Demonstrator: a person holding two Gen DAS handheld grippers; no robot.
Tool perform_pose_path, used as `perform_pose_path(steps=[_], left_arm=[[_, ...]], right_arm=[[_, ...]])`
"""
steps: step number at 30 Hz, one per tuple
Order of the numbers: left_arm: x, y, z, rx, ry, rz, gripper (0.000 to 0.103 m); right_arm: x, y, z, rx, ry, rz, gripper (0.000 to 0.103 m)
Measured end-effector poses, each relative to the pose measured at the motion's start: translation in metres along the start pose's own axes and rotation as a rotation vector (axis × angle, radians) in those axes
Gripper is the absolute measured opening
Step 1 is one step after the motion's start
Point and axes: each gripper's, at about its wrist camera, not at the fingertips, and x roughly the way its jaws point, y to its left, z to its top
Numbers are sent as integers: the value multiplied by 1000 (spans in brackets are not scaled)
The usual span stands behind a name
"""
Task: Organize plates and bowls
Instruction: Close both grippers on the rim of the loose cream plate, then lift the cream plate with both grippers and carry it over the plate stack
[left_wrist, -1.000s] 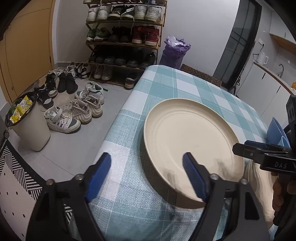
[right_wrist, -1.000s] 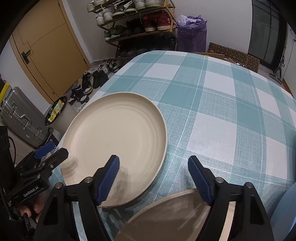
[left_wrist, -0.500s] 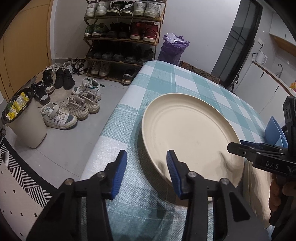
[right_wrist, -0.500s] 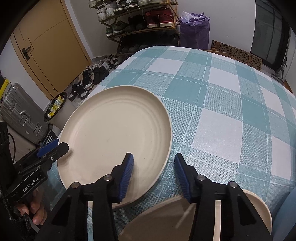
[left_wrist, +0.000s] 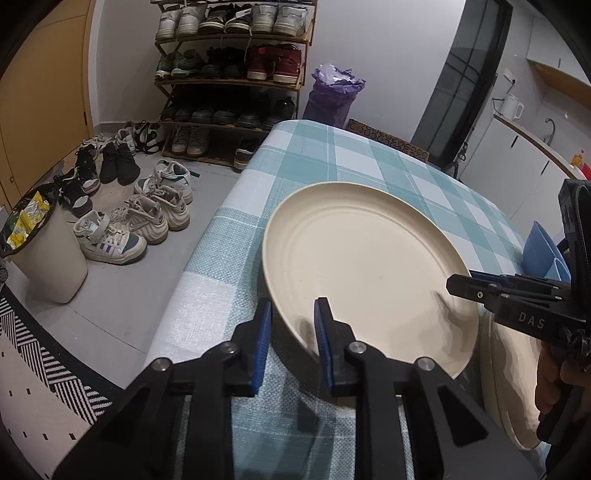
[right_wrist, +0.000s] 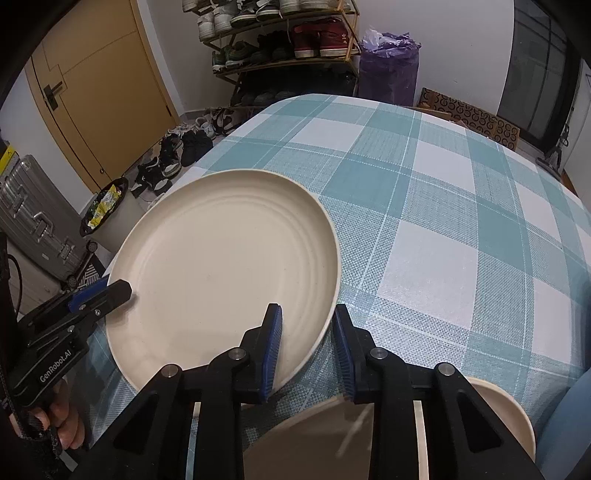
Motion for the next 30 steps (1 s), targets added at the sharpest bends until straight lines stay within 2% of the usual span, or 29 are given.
perform_pose_path(steps=[4, 30], left_arm=[[0, 0, 1, 1, 1, 7, 19], [-17, -5, 5, 9, -41, 16, 19]], right_arm=[[-1, -1, -1, 1, -2, -2, 23], [-17, 4, -4, -13, -45, -17, 22]])
